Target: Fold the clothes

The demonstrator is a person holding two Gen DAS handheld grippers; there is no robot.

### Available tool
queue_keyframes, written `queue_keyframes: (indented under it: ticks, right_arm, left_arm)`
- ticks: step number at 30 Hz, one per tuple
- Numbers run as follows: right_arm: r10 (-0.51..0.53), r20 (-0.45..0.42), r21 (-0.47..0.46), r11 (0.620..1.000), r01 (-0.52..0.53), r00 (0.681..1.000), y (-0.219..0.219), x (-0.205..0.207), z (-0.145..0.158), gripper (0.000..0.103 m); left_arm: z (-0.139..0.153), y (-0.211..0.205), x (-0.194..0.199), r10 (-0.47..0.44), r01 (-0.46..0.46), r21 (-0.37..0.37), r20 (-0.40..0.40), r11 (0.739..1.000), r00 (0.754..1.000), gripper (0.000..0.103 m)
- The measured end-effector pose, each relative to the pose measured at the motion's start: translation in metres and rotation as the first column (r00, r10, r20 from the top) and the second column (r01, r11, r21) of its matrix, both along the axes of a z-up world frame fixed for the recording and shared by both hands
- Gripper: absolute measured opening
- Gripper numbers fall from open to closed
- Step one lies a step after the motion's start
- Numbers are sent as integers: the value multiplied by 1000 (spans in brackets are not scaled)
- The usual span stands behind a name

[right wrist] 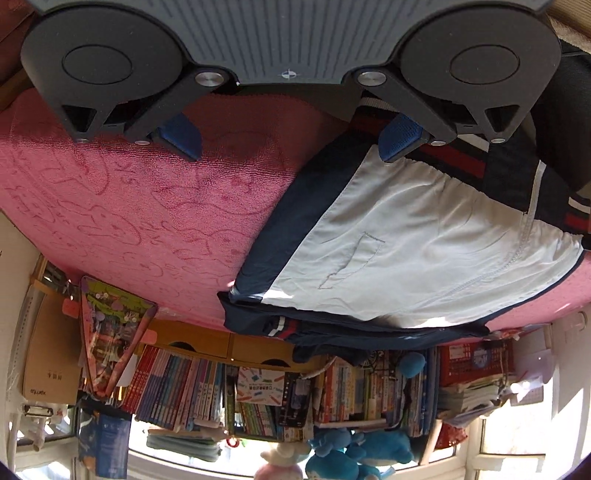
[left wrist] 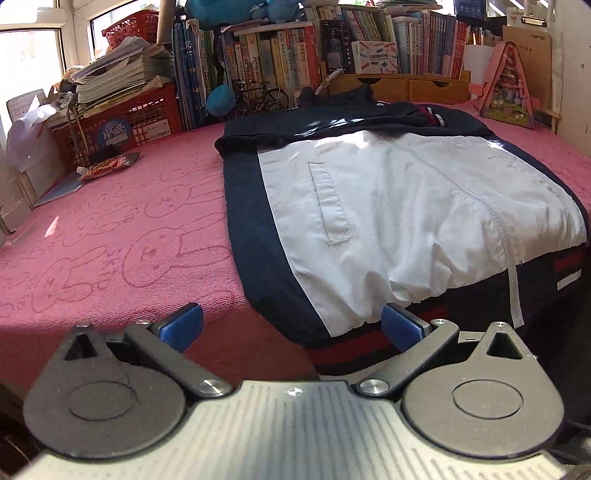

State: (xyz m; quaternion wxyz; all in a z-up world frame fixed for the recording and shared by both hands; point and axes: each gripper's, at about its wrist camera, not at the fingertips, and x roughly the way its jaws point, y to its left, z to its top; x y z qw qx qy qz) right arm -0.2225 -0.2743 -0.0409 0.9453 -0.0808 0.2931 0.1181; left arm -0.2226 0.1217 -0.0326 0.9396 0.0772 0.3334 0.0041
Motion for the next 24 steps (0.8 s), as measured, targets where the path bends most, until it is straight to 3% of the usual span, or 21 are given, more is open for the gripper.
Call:
queue_keyframes:
  ticks: [4,11,15,18,21,24]
  right_arm:
    - [8,-34,36,999,-7,999,0,-9,-7,103]
    - [3,-72,96,995,4,997,3,-4,-18,103]
    - [59,-120,244,969,-28,991,-1,3,-21,102]
    - [104,-116,385,921,-52,988,-4,4,-18,98]
    - [106,-120,428,903,-45,987,-3,10,-15,88]
    - [99,-122,427,903,-38,988,-2,12,-12,78]
  left_arm:
    - [-8,-4,-9,-19,20,54,-4,998,1000,103]
    - [-24,-3,2,9,-9,0,-23,1000,1000,103]
    - [-27,2,8,20,-24,-102,-35,995,999,103]
    - [-28,7,11,16,-24,-196,-40,980,999,103]
    - [-25,7,10,-35,27,-300,-20,954,999,103]
    - [-21,-1,8,-58,57,-295,6,954,998,103]
